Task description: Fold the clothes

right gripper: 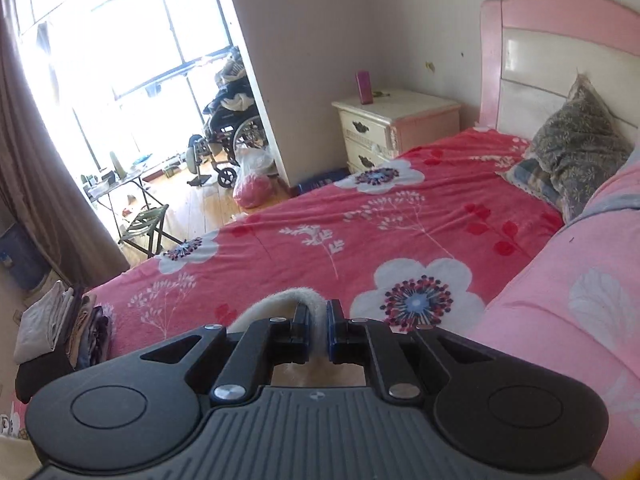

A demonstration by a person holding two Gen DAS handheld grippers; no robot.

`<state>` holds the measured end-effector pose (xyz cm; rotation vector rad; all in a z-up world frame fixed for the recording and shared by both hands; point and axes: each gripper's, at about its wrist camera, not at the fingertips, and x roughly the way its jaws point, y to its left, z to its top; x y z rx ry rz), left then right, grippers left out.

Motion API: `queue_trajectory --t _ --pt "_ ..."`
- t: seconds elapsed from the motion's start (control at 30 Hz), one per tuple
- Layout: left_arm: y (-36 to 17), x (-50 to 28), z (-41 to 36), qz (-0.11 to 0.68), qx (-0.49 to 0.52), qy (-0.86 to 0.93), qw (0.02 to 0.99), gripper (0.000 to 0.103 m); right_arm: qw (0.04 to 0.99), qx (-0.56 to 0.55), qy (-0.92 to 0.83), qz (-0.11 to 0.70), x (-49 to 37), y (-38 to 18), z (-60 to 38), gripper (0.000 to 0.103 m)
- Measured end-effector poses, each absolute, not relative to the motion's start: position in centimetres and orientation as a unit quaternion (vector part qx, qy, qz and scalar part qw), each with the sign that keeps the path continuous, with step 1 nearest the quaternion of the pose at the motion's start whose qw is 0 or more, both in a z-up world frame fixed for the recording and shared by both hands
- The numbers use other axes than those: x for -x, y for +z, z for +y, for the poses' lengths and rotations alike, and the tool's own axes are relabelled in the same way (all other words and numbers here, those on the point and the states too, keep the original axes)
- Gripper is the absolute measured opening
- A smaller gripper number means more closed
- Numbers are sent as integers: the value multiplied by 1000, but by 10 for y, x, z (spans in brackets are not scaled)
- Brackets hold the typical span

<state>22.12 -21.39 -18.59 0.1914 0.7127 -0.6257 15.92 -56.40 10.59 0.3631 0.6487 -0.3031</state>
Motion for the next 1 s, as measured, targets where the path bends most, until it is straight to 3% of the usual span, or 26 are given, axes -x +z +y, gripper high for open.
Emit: queue_trajectory --t 0.27,0.3,0.43,0.6,0.73,0.87,1.0 --pt "-173 -265 -198 347 11 -254 903 47 910 -187 -155 337 -160 84 -567 10" --pt "-183 -277 -203 371 15 -248 895 47 909 -190 -156 336 -158 84 -567 10" --pt "-170 -271 -207 348 -16 -267 899 47 910 -183 -155 338 -157 89 -557 10" --pt "-133 -257 -119 340 11 -238 910 47 915 -177 -139 336 -156 89 -544 10" --pt "-133 -266 -51 352 0 -153 924 47 918 -181 -121 332 -159 79 -529 10" --pt "-168 -316 -28 402 11 -129 906 47 917 -177 -112 340 -170 72 -512 10" --pt "-170 -325 -27 393 21 -126 911 51 919 -173 -108 338 -177 75 -499 10"
